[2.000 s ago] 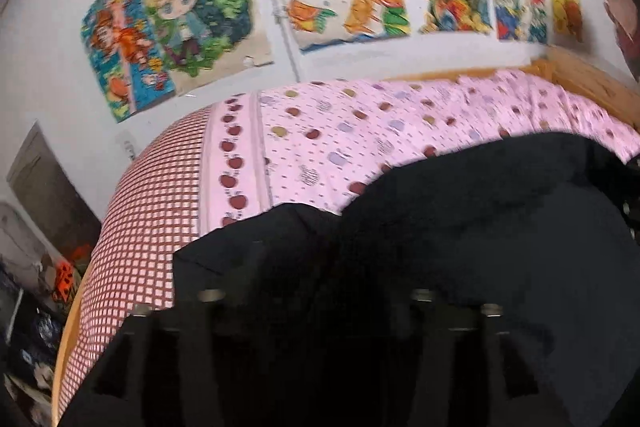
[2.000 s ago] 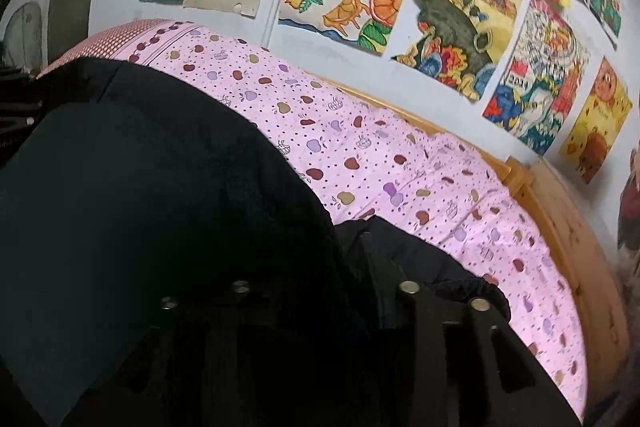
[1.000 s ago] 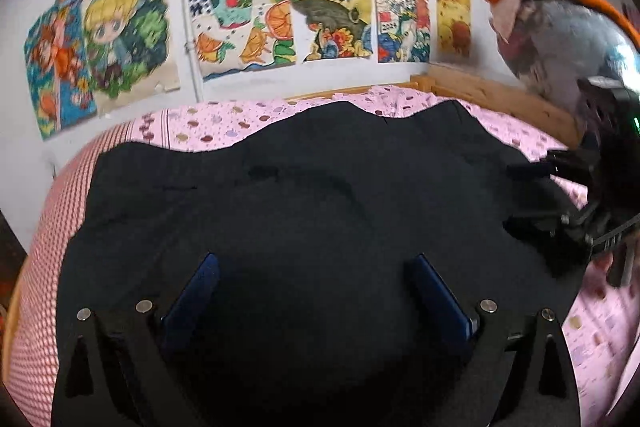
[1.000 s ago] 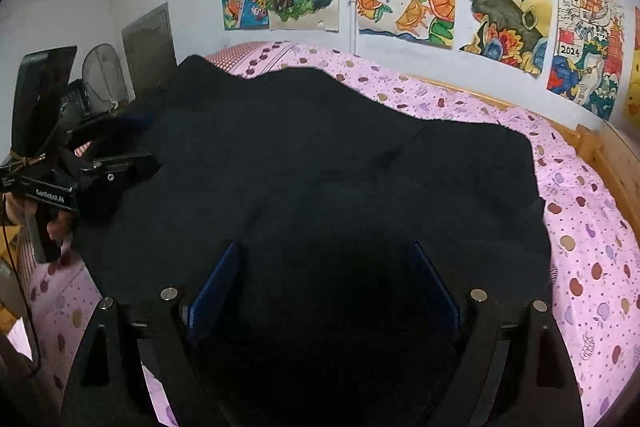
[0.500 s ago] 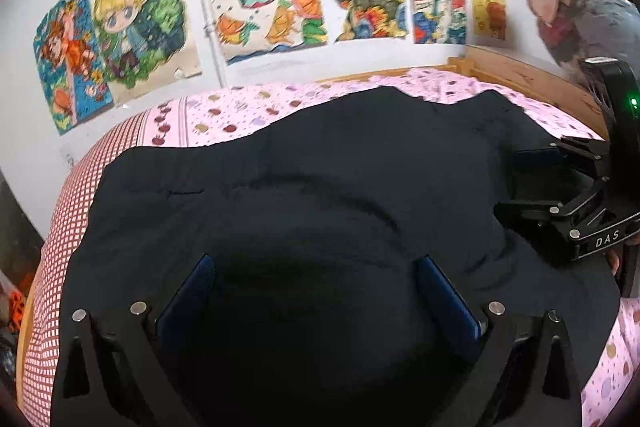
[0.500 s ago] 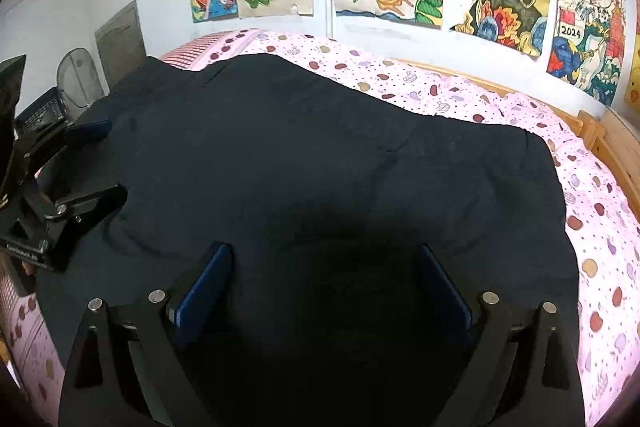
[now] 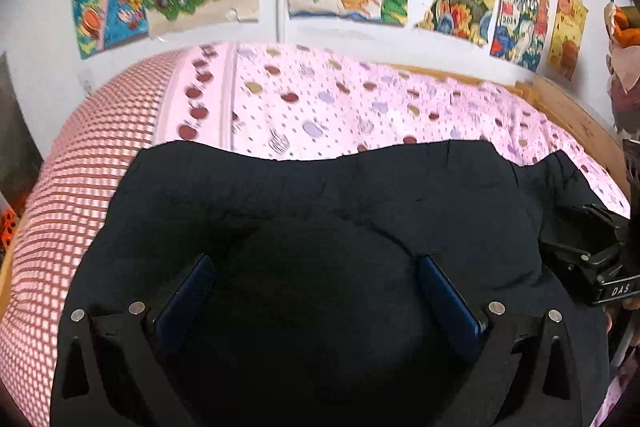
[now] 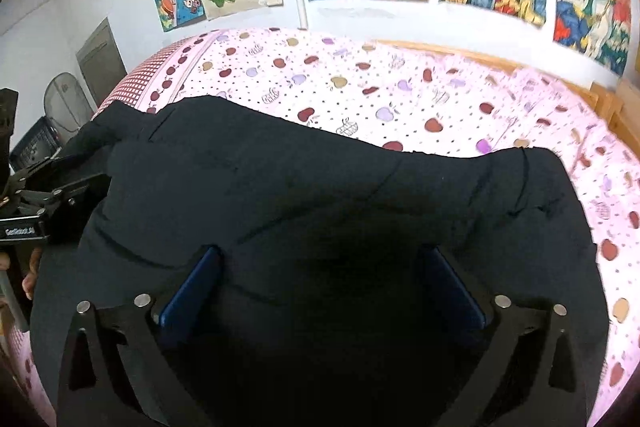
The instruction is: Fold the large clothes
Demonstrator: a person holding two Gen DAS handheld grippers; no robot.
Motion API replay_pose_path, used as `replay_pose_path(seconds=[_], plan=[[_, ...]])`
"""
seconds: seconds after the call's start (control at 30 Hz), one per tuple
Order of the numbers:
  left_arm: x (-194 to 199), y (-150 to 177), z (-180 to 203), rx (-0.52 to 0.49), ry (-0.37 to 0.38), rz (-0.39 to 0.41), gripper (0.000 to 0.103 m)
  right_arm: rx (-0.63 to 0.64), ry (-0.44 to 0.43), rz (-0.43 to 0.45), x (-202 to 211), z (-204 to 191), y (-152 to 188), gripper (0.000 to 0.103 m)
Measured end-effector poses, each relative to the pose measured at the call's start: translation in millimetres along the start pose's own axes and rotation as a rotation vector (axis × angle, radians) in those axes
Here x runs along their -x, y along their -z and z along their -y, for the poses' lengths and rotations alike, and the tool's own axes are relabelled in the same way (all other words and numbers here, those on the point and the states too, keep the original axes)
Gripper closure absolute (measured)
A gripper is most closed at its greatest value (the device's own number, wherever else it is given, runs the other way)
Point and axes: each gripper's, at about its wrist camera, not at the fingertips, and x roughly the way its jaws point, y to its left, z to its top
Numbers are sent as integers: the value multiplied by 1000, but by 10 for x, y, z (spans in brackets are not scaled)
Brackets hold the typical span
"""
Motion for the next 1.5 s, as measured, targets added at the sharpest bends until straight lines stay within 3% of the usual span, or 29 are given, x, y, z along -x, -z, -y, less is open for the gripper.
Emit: replay_pose_path(seconds=[0.23,0.4,1.23,1.5], plan=[[-103,129,27,-7,16,46,0,-62,-104,-33,-246,118,63,1],[-136,180,77,-30,1,83,0,-41,-101,-27,-290,47,142,1],[-133,241,98,-42,-4,110,0,-59,-128,12,-301,169,181,1],[-68,318,175,-73,-44,139,0,-55,-113,44,-181,170,222,1]])
